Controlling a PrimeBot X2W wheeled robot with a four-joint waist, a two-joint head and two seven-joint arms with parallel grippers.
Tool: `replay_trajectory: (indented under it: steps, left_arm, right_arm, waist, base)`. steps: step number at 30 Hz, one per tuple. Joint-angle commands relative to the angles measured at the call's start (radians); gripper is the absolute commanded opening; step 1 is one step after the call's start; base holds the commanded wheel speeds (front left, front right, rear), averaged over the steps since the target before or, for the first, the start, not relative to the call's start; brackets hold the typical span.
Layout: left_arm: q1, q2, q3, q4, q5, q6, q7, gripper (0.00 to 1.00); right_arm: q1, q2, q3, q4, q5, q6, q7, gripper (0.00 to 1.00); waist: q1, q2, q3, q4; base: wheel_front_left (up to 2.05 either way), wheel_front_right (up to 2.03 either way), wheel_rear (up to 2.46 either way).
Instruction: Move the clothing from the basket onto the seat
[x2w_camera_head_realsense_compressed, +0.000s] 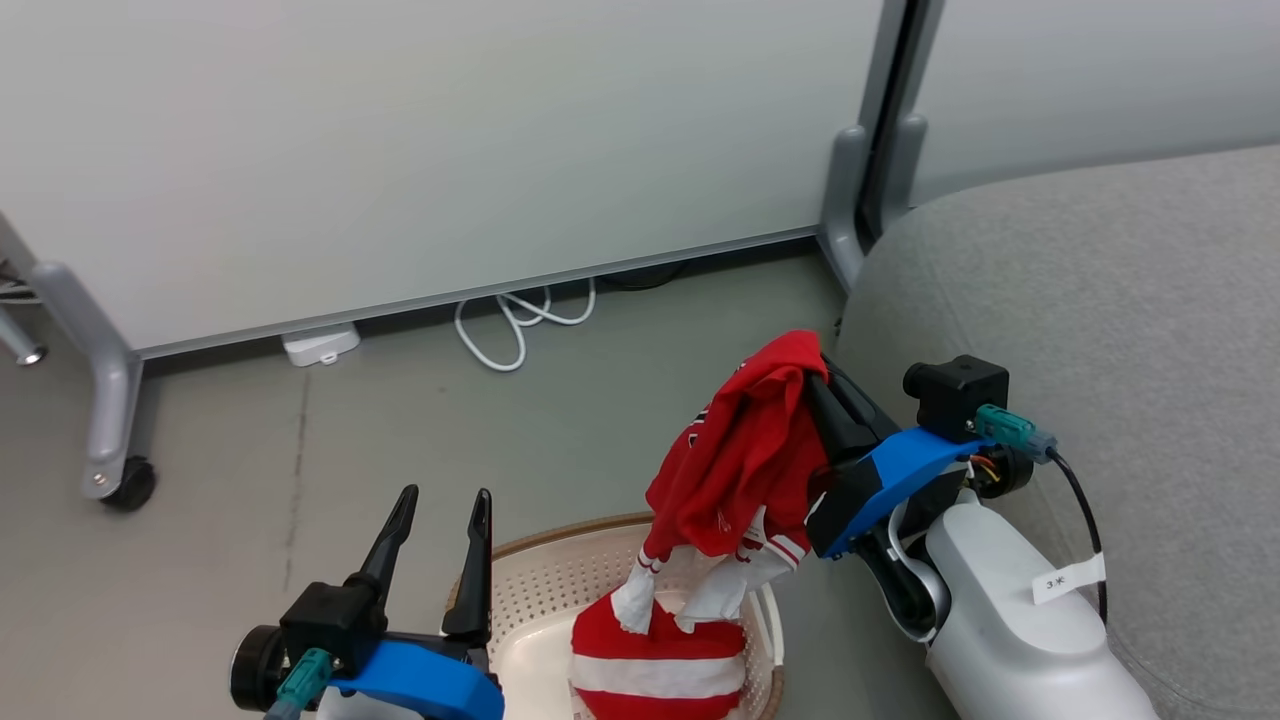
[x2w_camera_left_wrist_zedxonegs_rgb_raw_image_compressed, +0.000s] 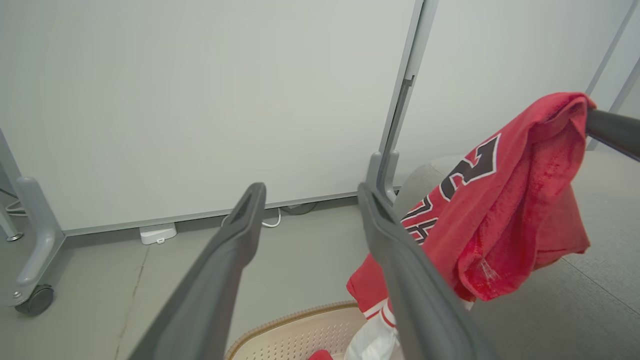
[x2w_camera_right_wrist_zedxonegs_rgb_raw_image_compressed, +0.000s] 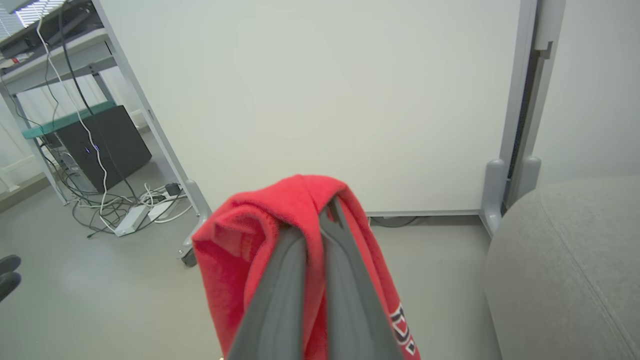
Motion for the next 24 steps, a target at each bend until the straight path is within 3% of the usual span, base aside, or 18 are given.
replay_trajectory:
  steps: [1, 24]
  left_arm:
    - [0.001, -0.001, 0.004, 0.0, 0.009, -0.003, -0.003, 1.0]
    - [-0.027, 0.008, -0.014, -0.005, 0.021, -0.007, -0.003, 1.0]
  right_arm:
    - [-0.003, -0.003, 0.0, -0.007, 0.0, 0.0, -0.005, 0.0]
    - [0.008, -0.002, -0.037, -0.017, -0.021, 0.0, -0.004, 0.0]
  waist:
    - [0.0, 0.0, 0.004, -0.028]
    - [0.0, 0.0, 0.032, -0.364]
  base:
    - [0.0, 0.0, 0.0]
    - [0.0, 0.0, 0.0]
